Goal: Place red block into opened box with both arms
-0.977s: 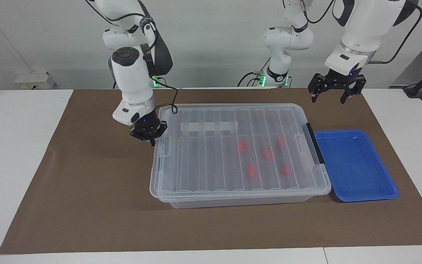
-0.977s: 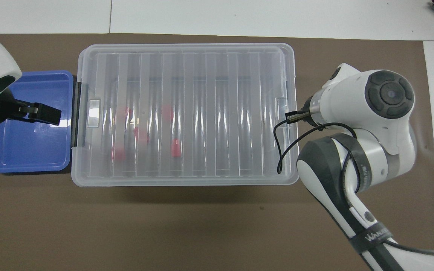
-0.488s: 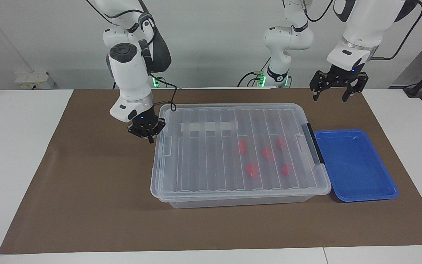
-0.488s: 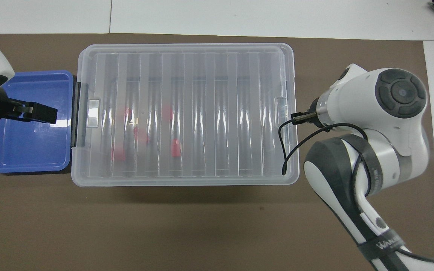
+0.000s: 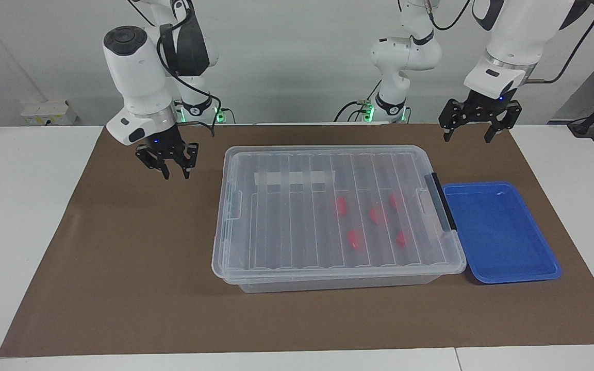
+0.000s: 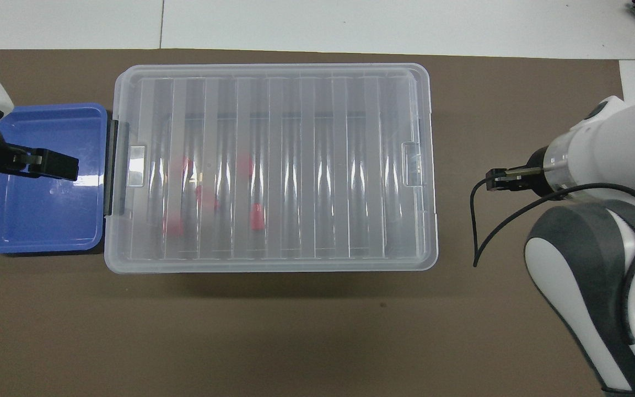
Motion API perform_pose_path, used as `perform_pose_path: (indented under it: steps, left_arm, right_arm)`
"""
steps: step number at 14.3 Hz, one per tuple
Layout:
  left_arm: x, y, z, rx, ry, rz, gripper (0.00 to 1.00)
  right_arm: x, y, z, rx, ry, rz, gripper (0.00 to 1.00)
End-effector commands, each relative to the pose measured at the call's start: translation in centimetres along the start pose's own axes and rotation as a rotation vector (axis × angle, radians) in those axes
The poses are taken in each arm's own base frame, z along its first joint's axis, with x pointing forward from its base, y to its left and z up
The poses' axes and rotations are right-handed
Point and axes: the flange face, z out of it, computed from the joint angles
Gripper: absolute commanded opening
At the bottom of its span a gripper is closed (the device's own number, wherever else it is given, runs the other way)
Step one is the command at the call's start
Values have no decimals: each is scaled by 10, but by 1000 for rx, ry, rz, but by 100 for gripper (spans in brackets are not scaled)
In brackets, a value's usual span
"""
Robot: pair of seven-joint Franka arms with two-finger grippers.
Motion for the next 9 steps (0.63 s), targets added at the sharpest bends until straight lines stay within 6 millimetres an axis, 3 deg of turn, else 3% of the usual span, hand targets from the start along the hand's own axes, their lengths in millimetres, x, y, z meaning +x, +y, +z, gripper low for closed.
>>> perform_pose_path:
  steps: [1, 3, 7, 9]
  left_arm:
    - [-6, -2, -2, -10, 9, -10, 100]
    - [-6, -2, -3, -10, 10, -10, 100]
    - [-6, -1, -2, -10, 9, -8, 100]
    - [-6, -2, -3, -10, 10, -10, 100]
  right_arm:
    - [-9, 7, -28, 8, -32, 26, 100]
    - [-10, 16, -54, 7, -48, 43, 100]
    - [4, 22, -77, 17, -26, 55, 100]
    - [9, 23, -103, 20, -34, 58, 100]
